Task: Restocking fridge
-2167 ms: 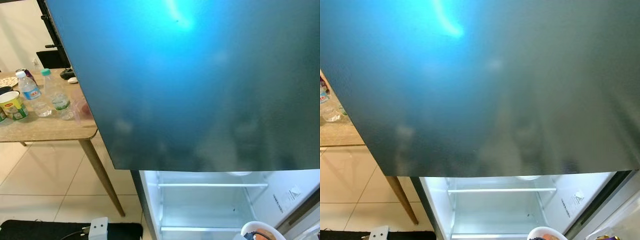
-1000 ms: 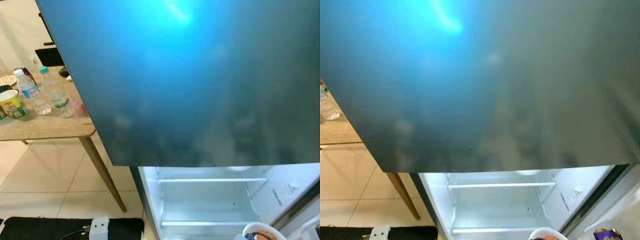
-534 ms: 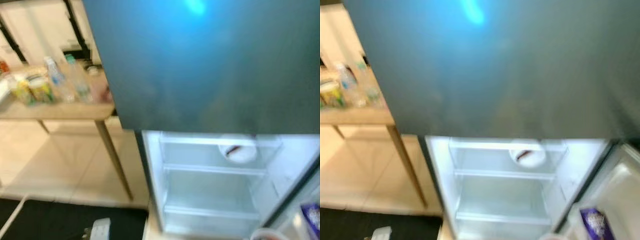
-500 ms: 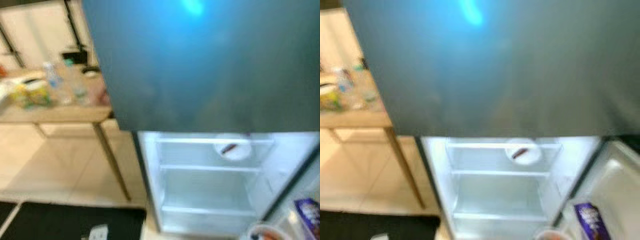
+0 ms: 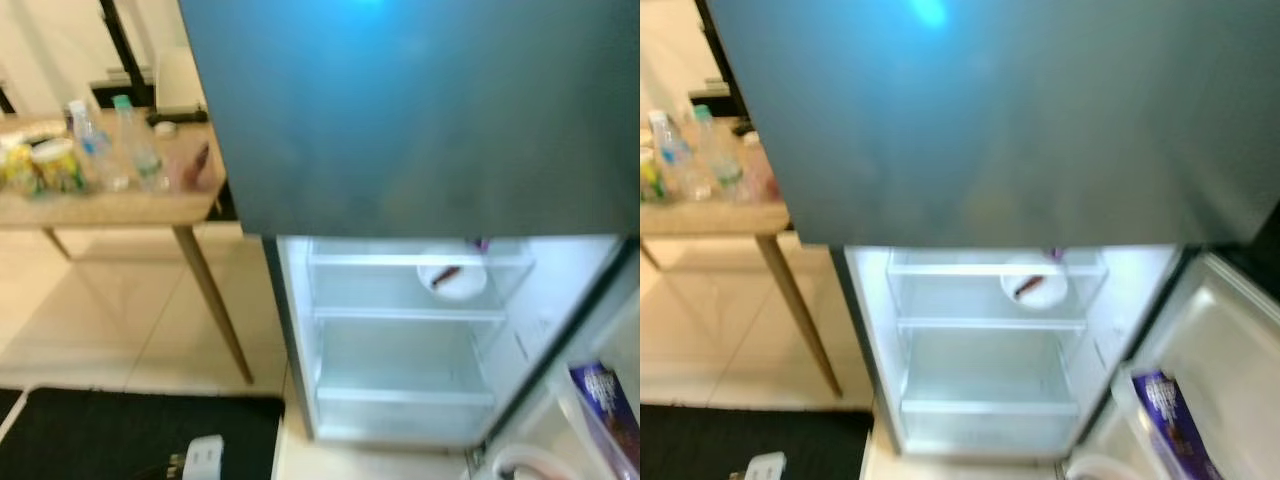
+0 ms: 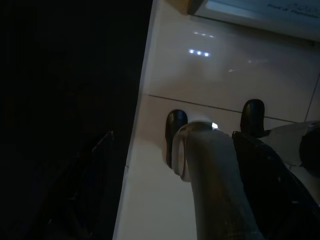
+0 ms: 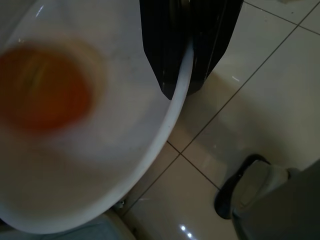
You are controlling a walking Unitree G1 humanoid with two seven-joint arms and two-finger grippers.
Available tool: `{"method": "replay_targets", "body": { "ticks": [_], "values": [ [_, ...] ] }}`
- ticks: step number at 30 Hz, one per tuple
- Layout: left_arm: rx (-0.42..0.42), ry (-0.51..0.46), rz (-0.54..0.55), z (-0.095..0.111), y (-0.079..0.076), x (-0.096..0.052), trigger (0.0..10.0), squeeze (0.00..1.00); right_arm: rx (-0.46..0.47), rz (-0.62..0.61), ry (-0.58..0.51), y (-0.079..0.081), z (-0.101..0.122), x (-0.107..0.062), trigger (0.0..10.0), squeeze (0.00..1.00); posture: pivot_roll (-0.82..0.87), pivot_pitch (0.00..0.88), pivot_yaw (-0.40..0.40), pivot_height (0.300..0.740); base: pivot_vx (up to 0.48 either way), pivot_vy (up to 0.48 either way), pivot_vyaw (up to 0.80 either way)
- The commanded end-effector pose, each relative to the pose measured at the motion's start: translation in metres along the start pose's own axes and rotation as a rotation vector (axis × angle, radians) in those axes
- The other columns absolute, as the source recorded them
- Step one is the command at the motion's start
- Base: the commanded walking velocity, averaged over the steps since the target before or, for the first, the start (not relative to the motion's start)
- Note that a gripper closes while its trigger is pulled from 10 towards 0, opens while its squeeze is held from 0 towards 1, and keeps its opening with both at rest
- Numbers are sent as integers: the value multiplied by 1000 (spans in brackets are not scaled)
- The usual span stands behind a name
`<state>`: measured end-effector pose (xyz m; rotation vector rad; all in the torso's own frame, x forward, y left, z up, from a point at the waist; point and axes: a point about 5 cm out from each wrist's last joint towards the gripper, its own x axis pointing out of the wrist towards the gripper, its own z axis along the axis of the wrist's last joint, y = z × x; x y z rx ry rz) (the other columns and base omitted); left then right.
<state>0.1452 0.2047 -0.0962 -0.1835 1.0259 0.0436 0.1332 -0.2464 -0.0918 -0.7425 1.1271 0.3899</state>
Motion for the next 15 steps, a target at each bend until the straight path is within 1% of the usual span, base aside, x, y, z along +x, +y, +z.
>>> {"method": "replay_targets", "body": {
  "ticks": [1, 15],
  "values": [
    [15, -9, 8, 4, 5, -1, 10000, 0, -3, -9, -11, -1, 3, 0, 10000, 0, -96, 0, 18, 740, 0, 0, 0],
    [10, -19, -6, 7, 1, 1, 10000, 0, -4, -18, -24, -4, 5, 0, 10000, 0, -105, 0, 20, 740, 0, 0, 0]
  ]
}}
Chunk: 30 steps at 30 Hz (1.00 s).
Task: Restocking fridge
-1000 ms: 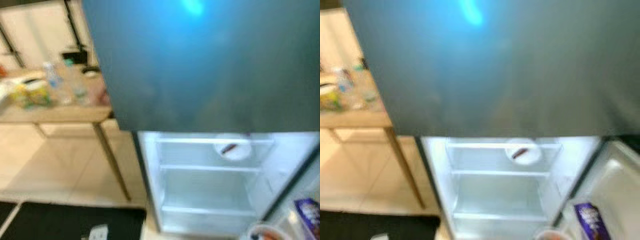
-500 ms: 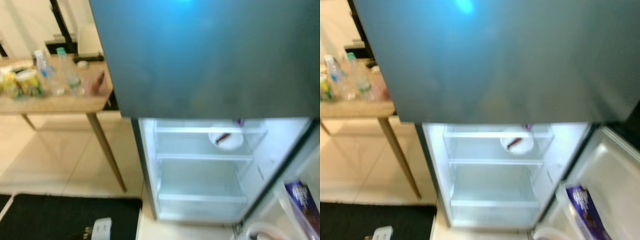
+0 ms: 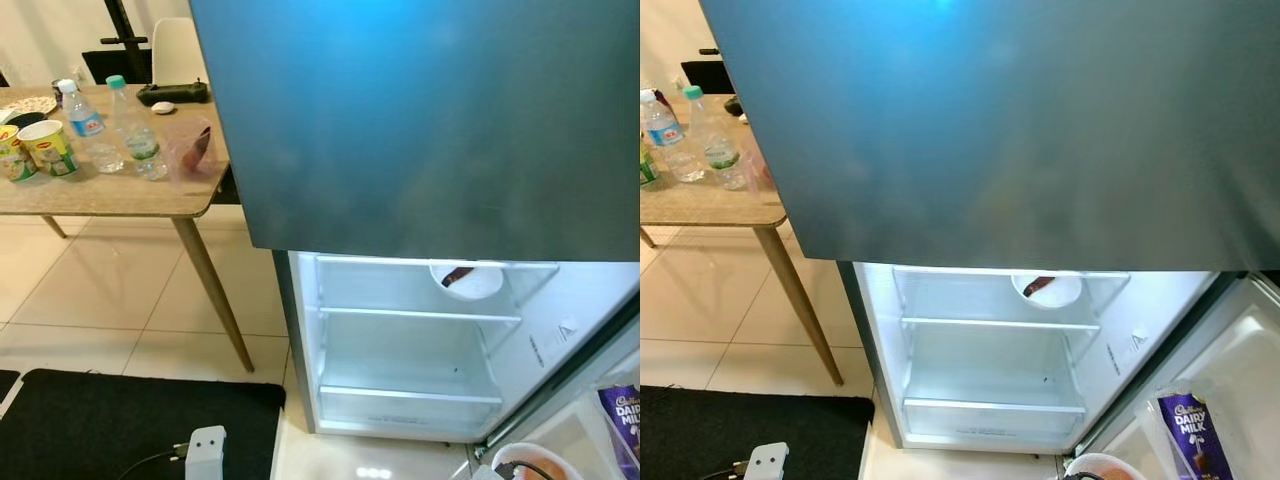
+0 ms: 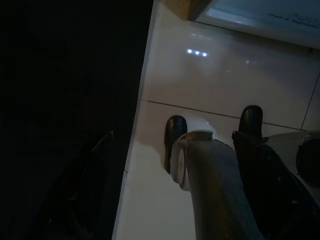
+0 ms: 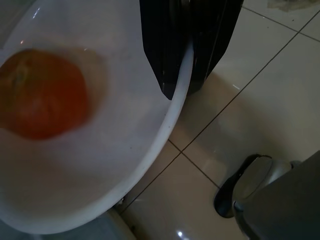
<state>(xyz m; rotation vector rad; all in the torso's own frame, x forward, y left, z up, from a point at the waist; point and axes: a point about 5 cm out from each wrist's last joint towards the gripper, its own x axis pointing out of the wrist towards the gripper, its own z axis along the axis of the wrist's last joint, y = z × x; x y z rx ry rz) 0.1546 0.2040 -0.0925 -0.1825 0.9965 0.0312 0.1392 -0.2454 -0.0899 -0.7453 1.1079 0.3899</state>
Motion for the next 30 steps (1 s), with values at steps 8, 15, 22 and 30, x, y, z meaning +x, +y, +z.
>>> {"method": "replay_targets", "body": {
  "ticks": [8, 15, 22, 30],
  "values": [
    [3, 5, 1, -2, 1, -1, 10000, 0, 1, -11, -13, -1, 1, 0, 10000, 0, -103, 0, 17, 740, 0, 0, 0],
    [9, 13, -18, -4, -1, -1, 10000, 0, 1, -10, -17, -1, 3, 0, 10000, 0, -100, 0, 15, 740, 74, 0, 0],
    [17, 15, -25, -6, -3, -1, 10000, 0, 0, -8, -16, -1, 3, 0, 10000, 0, -98, 0, 14, 740, 295, 0, 0],
    [21, 12, -29, -5, -4, 0, 10000, 0, 1, -8, -15, 0, 2, 0, 10000, 0, -98, 0, 13, 740, 305, 0, 0]
  ]
}}
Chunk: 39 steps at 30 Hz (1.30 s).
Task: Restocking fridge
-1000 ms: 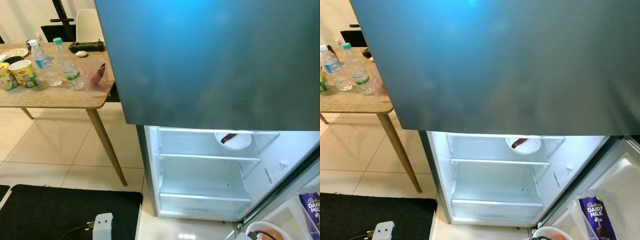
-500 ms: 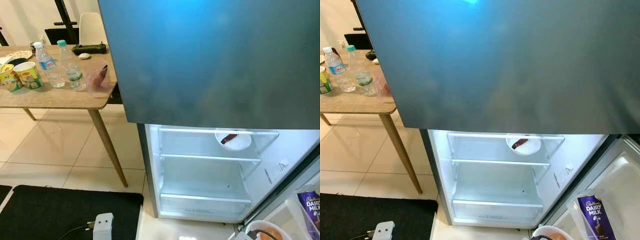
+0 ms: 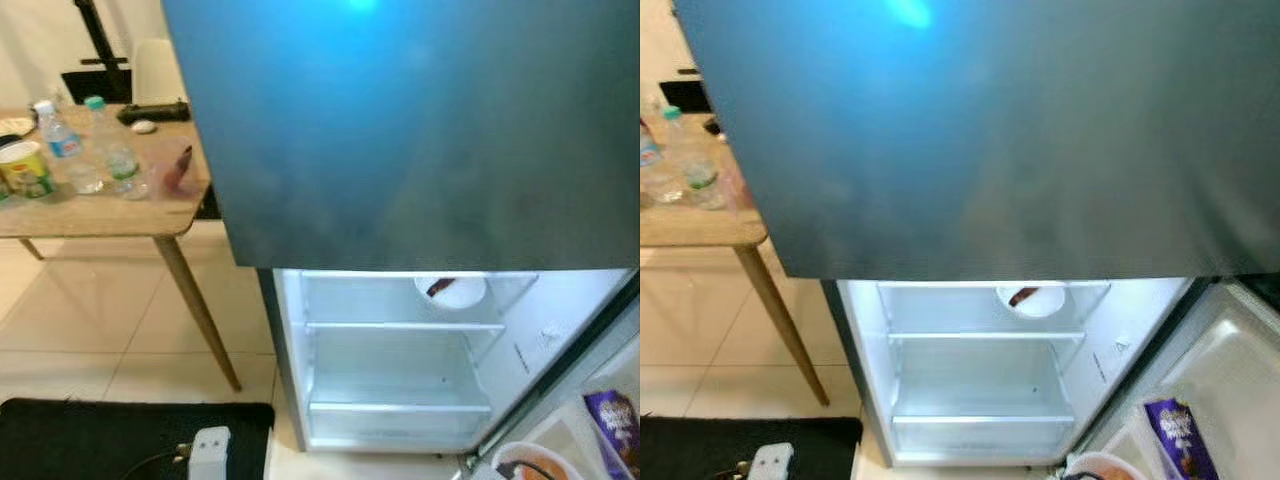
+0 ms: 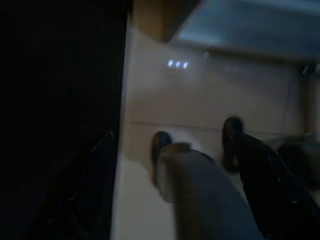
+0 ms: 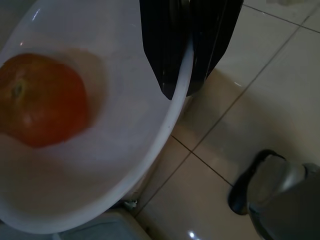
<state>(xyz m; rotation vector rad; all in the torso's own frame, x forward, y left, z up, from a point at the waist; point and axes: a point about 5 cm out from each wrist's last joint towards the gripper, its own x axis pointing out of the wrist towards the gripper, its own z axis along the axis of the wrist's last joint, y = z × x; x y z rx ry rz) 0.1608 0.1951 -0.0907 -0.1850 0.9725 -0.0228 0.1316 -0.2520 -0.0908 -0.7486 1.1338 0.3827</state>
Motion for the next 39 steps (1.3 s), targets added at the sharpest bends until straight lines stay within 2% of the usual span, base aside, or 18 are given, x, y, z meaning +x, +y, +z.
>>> {"method": "replay_targets", "body": {
  "ticks": [1, 3, 9, 20, 26, 37, 39],
  "values": [
    [-10, 23, 16, -9, 5, -3, 10000, 0, -1, -11, -41, 0, 12, 2, 10000, 0, -98, 0, 13, 740, 0, 0, 0],
    [-34, 15, 10, -9, 5, -3, 10000, 0, 0, -10, -40, 0, 12, 2, 10000, 0, -98, 0, 13, 740, 0, 0, 0],
    [11, 28, -32, -9, 0, -2, 10000, 0, 0, -11, -38, 0, 12, 2, 10000, 0, -100, 0, 12, 740, 0, 0, 0],
    [44, 51, -53, -13, -3, -2, 10000, 0, -3, -12, -38, 0, 12, 2, 10000, 0, -98, 0, 11, 740, 0, -430, 0],
    [38, 35, -47, -11, -3, -2, 10000, 0, -20, -14, -43, 0, 13, 2, 10000, 0, -95, 0, 14, 740, 0, 0, 0],
    [85, 22, -81, -4, -5, 0, 10000, 0, -57, -38, -92, -12, 30, 3, 10000, 0, -96, 0, 14, 740, 0, 0, 0],
    [99, 27, -95, -4, -7, 0, 10000, 0, -61, -41, -101, -14, 32, 3, 10000, 0, -97, 0, 14, 740, 0, -459, 0]
  ]
}}
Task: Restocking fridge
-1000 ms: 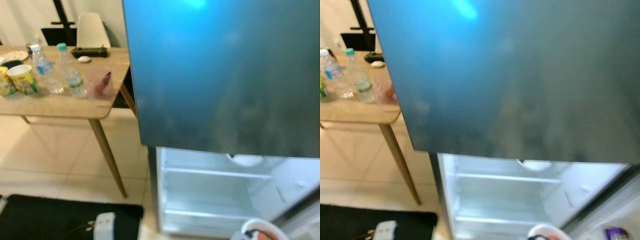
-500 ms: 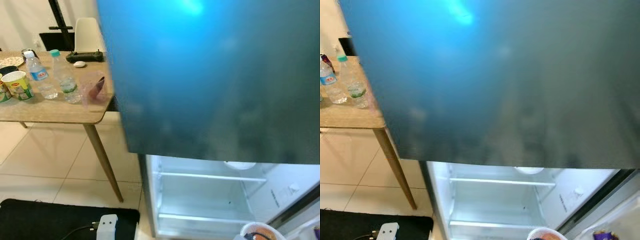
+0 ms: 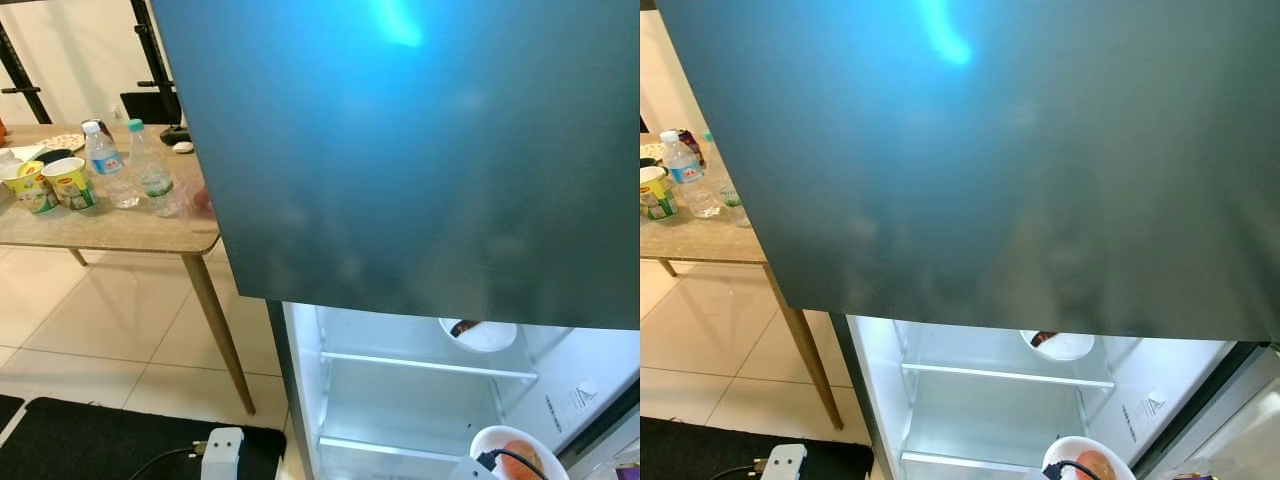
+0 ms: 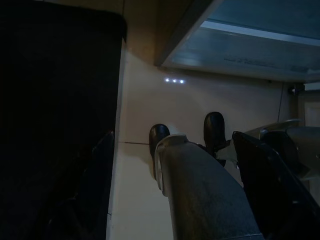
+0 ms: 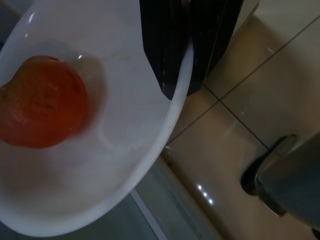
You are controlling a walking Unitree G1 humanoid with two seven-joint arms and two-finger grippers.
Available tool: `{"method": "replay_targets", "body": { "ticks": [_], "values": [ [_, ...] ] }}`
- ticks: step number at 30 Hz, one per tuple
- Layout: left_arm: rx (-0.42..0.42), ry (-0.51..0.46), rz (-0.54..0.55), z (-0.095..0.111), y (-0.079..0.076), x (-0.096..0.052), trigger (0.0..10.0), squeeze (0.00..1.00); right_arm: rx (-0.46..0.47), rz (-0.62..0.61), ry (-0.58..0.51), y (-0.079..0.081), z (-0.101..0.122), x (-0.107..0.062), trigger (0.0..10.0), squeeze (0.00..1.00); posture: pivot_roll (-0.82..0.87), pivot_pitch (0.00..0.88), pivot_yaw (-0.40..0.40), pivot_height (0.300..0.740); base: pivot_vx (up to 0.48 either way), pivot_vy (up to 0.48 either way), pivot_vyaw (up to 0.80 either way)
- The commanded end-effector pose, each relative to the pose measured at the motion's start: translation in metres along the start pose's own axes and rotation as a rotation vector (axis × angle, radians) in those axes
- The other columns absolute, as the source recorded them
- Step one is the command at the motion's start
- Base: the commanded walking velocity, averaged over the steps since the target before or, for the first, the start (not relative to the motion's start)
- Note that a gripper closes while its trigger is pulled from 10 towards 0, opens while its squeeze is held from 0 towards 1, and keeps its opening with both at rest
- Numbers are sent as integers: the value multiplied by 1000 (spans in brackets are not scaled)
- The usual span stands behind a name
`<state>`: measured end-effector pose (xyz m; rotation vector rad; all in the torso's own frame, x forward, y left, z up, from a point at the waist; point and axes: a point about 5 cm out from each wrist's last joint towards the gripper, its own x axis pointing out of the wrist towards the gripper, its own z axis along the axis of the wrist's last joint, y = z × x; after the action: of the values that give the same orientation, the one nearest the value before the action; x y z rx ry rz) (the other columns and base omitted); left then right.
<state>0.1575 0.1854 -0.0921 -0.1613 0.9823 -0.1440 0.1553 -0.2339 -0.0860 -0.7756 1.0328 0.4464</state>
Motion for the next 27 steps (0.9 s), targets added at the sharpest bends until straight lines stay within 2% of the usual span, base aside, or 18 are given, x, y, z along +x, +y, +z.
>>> {"method": "replay_targets", "body": {
  "ticks": [1, 3, 4, 13, 15, 20, 22, 24, 26, 27],
  "values": [
    [28, 8, -7, 1, 2, -1, 10000, 0, -5, -37, -4, -11, 2, 0, 10000, 0, -97, 0, 14, 740, 0, -461, 0],
    [26, 6, 0, 1, 2, 0, 10000, 0, -9, -39, -7, -11, 3, 0, 10000, 0, -99, 0, 13, 740, 0, -450, 0],
    [0, 2, 9, 1, 1, 0, 10000, 0, -15, -40, -10, -12, 3, 0, 10000, 0, -98, 0, 11, 740, 0, 0, 0],
    [7, -15, 9, 3, -1, 1, 10000, 0, -65, -44, -27, -17, 7, 0, 10000, 0, -96, 0, 7, 740, 0, 0, 0],
    [6, -40, -2, 8, -3, 2, 10000, 0, -159, -60, -80, -25, 24, 1, 10000, 0, -94, 0, 4, 740, 0, 0, 0],
    [19, -68, -17, 16, -4, 3, 10000, 0, -240, -68, -127, -29, 38, 2, 10000, 0, -94, 0, 4, 740, 0, 0, 0],
    [63, -106, -42, 27, -7, 5, 10000, 0, -280, -75, -183, -33, 55, 2, 10000, 0, -92, 0, 0, 740, 0, 0, 0],
    [63, -106, -42, 27, -7, 5, 10000, 0, -280, -75, -183, -33, 55, 2, 10000, 0, -92, 0, 0, 740, 0, 0, 0],
    [161, -155, -85, 44, -13, 7, 10000, 0, -329, -92, -242, -39, 73, 2, 10000, 0, -87, 0, -3, 740, 0, 0, 0],
    [161, -155, -85, 44, -13, 7, 10000, 0, -329, -92, -242, -39, 73, 2, 10000, 0, -87, 0, -3, 740, 0, 0, 0]
  ]
}}
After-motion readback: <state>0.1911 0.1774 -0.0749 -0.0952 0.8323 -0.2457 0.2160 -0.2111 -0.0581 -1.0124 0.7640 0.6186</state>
